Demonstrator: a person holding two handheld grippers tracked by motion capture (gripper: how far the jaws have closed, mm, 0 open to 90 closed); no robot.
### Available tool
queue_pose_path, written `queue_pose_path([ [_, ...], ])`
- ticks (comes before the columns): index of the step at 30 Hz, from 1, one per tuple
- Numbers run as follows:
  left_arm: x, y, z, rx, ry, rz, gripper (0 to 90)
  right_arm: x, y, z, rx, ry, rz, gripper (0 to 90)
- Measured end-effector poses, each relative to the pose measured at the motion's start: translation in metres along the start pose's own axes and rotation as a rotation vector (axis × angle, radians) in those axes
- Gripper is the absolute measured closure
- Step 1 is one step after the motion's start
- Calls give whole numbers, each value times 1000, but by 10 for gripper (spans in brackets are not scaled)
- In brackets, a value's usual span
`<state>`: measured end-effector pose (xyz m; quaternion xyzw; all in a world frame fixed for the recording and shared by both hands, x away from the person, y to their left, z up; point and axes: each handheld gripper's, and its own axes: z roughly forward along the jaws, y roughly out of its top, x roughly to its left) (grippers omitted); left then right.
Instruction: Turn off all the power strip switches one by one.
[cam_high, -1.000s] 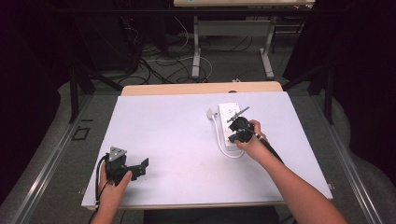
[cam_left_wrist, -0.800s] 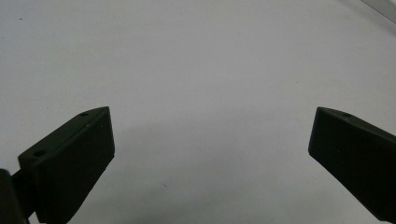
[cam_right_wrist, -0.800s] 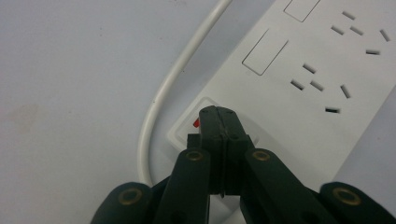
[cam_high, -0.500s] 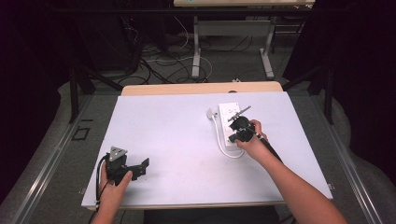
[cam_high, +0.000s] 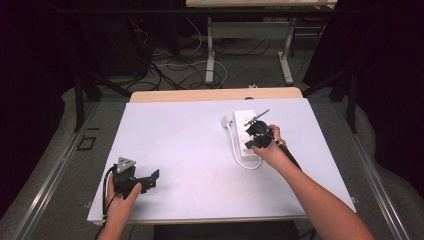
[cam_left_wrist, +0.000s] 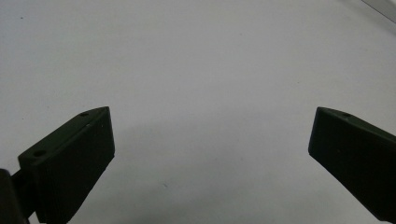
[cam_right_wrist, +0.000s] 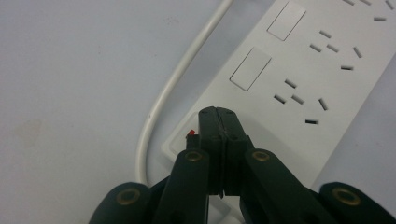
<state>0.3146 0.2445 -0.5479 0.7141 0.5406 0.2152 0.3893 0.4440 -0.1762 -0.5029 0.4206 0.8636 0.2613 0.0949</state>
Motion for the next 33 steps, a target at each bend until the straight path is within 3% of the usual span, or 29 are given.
queue_pose_path([
  [7, 0, 0, 0, 10, -1, 2, 3, -5, 8, -2, -17, -7, 20, 900],
  [8, 0, 0, 0, 10, -1, 1, 3, -5, 10, -3, 4, -10, 29, 900],
  [15, 0, 0, 1, 3, -1, -3, 3, -7, 22, -2, -8, -28, 40, 900],
  [17, 0, 0, 0, 2, -1, -2, 3, -8, 24, -3, 11, -25, 42, 900],
  [22, 0, -1, 1, -5, 0, -5, 3, -9, 30, 3, -25, -26, 56, 900],
  [23, 0, -1, 1, -5, -1, -7, 3, -9, 32, 1, 3, -29, 49, 900],
  [33, 1, 0, 0, 3, -4, -4, 3, -7, 42, 8, 0, -53, 70, 900],
])
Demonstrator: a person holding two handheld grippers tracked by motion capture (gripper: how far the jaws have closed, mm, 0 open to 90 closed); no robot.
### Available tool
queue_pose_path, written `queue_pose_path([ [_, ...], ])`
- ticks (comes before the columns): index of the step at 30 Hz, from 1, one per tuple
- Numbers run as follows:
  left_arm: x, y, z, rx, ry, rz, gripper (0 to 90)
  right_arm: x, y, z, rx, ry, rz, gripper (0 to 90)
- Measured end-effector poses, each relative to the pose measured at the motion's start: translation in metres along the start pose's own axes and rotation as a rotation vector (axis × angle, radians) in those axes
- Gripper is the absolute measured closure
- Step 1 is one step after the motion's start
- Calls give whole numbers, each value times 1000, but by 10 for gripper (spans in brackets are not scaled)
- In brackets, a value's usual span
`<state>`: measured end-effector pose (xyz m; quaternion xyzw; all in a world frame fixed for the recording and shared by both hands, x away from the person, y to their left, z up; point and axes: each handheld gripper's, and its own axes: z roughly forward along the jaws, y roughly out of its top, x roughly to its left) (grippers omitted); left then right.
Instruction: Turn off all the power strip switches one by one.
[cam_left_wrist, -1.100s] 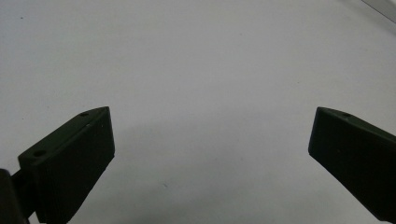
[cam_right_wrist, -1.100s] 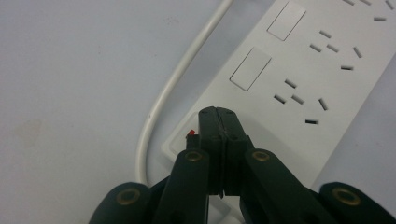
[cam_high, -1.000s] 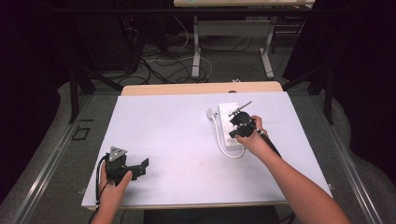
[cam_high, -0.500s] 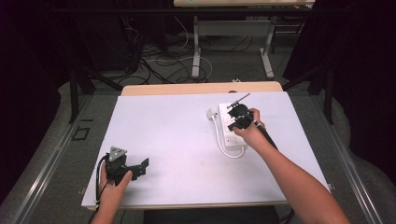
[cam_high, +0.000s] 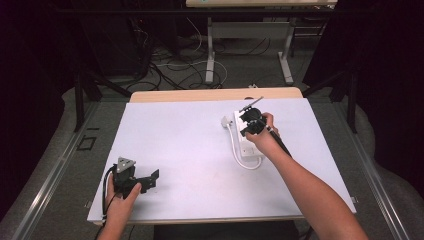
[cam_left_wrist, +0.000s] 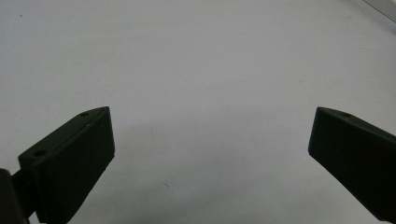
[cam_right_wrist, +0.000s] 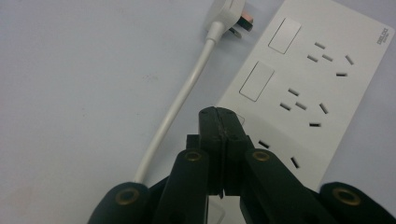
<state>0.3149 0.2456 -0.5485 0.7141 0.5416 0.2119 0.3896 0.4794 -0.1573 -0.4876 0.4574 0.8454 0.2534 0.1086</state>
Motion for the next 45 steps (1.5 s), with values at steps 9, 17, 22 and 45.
queue_pose_path([
  [9, 1, 0, -1, 0, 2, -6, 3, -6, 2, 10, 0, -25, 24, 900],
  [17, 2, 0, -1, 1, 1, -5, 3, -14, 1, 24, -70, -11, 41, 900],
  [22, 2, -1, 0, -4, 1, -15, 3, -15, 3, 26, -6, -28, 48, 899],
  [45, 2, -1, -1, -3, 0, -4, 4, -13, 1, 34, -18, -56, 14, 900],
])
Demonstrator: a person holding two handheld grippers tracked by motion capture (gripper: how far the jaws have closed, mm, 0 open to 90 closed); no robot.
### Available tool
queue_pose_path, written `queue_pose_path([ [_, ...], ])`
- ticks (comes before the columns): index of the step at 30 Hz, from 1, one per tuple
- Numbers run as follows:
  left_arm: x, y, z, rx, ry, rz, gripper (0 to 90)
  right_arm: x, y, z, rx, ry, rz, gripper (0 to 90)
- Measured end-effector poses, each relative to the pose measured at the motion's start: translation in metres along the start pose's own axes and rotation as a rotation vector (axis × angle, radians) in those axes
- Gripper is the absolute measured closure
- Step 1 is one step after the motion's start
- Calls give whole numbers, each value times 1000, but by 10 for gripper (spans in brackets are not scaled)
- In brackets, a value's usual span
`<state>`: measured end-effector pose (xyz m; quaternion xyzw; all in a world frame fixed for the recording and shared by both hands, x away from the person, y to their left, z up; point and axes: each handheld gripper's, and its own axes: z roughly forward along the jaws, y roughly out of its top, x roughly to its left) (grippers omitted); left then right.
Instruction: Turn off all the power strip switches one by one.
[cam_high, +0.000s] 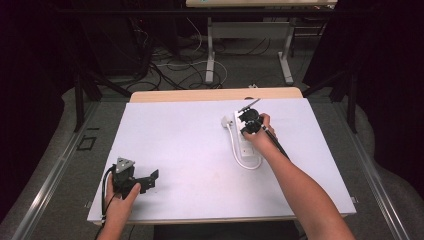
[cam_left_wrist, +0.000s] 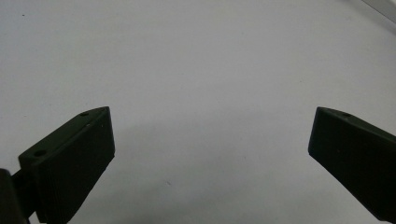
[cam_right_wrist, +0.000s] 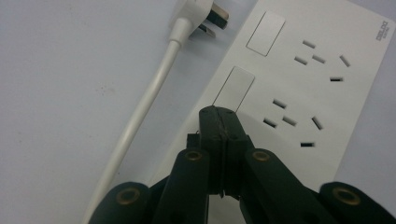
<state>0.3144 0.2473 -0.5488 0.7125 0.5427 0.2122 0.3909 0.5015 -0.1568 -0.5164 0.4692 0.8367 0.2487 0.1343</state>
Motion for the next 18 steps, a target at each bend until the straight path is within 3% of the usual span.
queue_pose_path([
  [18, 0, -1, 1, -5, -1, -12, 4, 0, 4, 1, 20, 0, 20, 900],
])
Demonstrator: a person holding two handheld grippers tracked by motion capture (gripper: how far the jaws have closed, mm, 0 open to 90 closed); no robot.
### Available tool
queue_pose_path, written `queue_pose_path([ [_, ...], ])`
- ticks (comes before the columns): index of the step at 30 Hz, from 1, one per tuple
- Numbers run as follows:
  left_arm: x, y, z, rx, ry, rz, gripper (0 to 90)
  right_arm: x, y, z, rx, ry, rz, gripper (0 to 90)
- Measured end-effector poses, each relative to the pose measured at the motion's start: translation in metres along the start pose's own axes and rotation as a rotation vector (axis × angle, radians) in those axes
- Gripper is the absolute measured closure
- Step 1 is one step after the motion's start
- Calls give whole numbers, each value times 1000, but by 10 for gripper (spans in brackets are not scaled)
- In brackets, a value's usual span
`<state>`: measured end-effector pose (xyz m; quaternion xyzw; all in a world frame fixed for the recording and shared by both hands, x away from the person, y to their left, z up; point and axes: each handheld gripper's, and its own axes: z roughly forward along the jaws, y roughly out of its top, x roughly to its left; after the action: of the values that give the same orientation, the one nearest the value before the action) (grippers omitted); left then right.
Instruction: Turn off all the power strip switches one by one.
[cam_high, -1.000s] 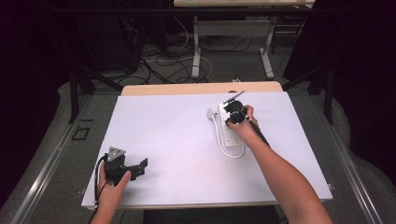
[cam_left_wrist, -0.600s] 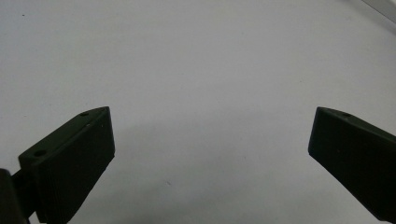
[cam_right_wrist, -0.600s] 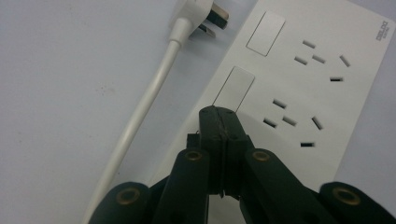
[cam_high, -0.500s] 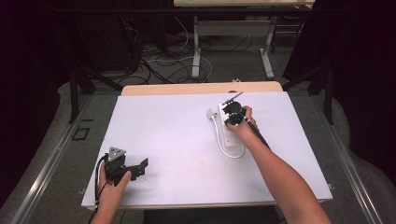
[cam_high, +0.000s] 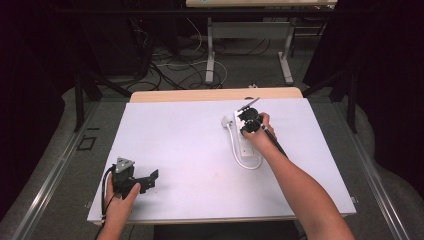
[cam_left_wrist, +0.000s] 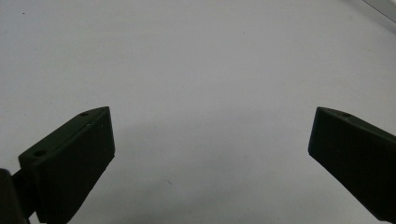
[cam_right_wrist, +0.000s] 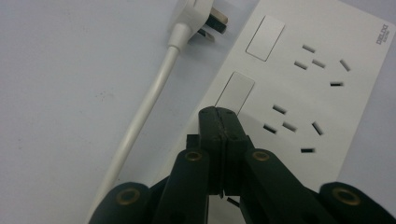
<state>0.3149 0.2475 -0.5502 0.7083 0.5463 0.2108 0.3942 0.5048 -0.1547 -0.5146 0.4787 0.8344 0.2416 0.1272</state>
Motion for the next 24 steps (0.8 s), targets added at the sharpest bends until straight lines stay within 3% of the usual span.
queue_pose_path([
  [9, 1, 0, -1, 11, 0, 1, 4, -1, 7, -2, -4, -6, -4, 900],
  [14, 2, 0, -1, 9, 2, -2, 4, -3, 12, -4, -32, -6, -4, 900],
  [22, 2, 0, -1, 9, 0, -3, 4, -2, 21, -11, -23, -26, -13, 900],
  [24, 1, 0, -1, 8, -1, -3, 3, -1, 24, -12, -35, -17, 3, 900],
])
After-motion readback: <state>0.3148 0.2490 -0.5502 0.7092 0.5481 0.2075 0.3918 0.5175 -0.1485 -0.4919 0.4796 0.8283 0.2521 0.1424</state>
